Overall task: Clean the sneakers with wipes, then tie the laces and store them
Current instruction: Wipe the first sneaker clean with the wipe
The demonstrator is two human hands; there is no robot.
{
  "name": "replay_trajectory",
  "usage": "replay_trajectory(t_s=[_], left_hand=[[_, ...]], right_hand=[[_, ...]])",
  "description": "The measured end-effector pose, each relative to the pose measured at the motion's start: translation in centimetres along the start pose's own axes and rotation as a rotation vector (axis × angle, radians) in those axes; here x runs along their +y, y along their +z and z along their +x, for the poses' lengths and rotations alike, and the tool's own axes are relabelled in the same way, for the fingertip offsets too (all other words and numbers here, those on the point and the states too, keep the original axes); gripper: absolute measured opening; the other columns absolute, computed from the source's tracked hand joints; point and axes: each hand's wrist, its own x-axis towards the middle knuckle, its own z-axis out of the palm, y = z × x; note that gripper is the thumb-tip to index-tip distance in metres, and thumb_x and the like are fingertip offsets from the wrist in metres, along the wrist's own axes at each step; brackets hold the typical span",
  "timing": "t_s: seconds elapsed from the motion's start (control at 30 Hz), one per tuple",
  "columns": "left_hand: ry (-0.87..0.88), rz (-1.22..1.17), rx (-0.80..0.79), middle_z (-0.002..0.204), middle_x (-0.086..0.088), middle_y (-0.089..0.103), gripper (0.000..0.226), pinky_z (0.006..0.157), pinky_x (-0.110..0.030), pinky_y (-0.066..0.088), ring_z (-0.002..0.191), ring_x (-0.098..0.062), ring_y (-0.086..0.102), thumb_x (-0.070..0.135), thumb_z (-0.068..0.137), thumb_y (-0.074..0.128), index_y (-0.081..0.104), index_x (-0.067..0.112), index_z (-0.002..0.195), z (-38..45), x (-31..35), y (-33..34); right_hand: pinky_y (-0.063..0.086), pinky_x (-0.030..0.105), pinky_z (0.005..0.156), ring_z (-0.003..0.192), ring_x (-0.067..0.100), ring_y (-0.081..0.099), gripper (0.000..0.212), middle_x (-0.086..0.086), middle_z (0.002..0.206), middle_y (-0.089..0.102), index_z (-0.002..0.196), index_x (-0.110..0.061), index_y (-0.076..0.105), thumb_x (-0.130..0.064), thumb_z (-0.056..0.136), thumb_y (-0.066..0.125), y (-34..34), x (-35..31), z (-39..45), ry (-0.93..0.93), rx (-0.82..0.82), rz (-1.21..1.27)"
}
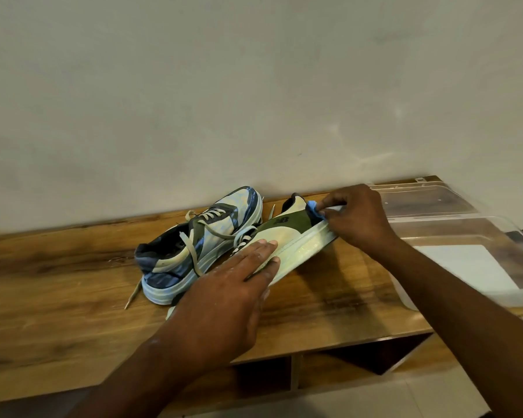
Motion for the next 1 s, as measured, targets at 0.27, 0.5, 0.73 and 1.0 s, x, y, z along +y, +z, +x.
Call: replay_trajectory(t_s=[0.27, 0.5, 0.73, 1.0], left_hand=[[0.014, 0.091, 0.0, 0.162, -0.005, 0.042, 0.054, 0.108, -0.039, 0.05, 0.149, -0.021, 0.041, 0.034, 0.097, 0.049, 0.055, 0.017, 0.148, 0.0, 0.2, 0.1], [0.031, 0.193, -0.025, 0.163, -0.006, 0.041, 0.059, 0.109, -0.039, 0.045, 0.15, -0.022, 0.039, 0.049, 0.102, 0.038, 0.053, 0.016, 0.149, 0.0, 0.3, 0.1], [0.032, 0.286, -0.017, 0.157, -0.01, 0.048, 0.062, 0.109, -0.038, 0.036, 0.144, -0.025, 0.047, 0.052, 0.101, 0.037, 0.054, 0.015, 0.148, 1.0, 1.7, 0.2], [0.029, 0.271, -0.056, 0.16, -0.014, 0.042, 0.079, 0.116, -0.043, 0.037, 0.149, -0.028, 0.038, 0.037, 0.083, 0.081, 0.049, 0.01, 0.15, 2.3, 3.0, 0.2]], right_hand=[[0.051, 0.02, 0.079, 0.089, 0.0, 0.066, 0.015, -0.012, 0.09, 0.075, 0.09, -0.026, 0.082, -0.013, 0.083, 0.083, 0.1, -0.4, -0.2, -0.024, -0.031, 0.115], [0.057, 0.031, 0.081, 0.091, 0.011, 0.067, 0.01, -0.004, 0.095, 0.076, 0.092, -0.022, 0.082, -0.015, 0.085, 0.081, 0.7, 0.8, 0.2, 0.118, 0.031, 0.111], [0.06, 0.034, 0.074, 0.087, 0.009, 0.065, 0.008, -0.003, 0.094, 0.076, 0.095, -0.017, 0.083, -0.017, 0.087, 0.079, 0.8, 1.0, 0.7, 0.288, -0.041, 0.185], [0.059, 0.032, 0.074, 0.086, 0.009, 0.066, 0.01, -0.006, 0.088, 0.075, 0.091, -0.019, 0.083, -0.013, 0.086, 0.077, 0.2, 1.3, 0.1, 0.206, -0.074, 0.122]])
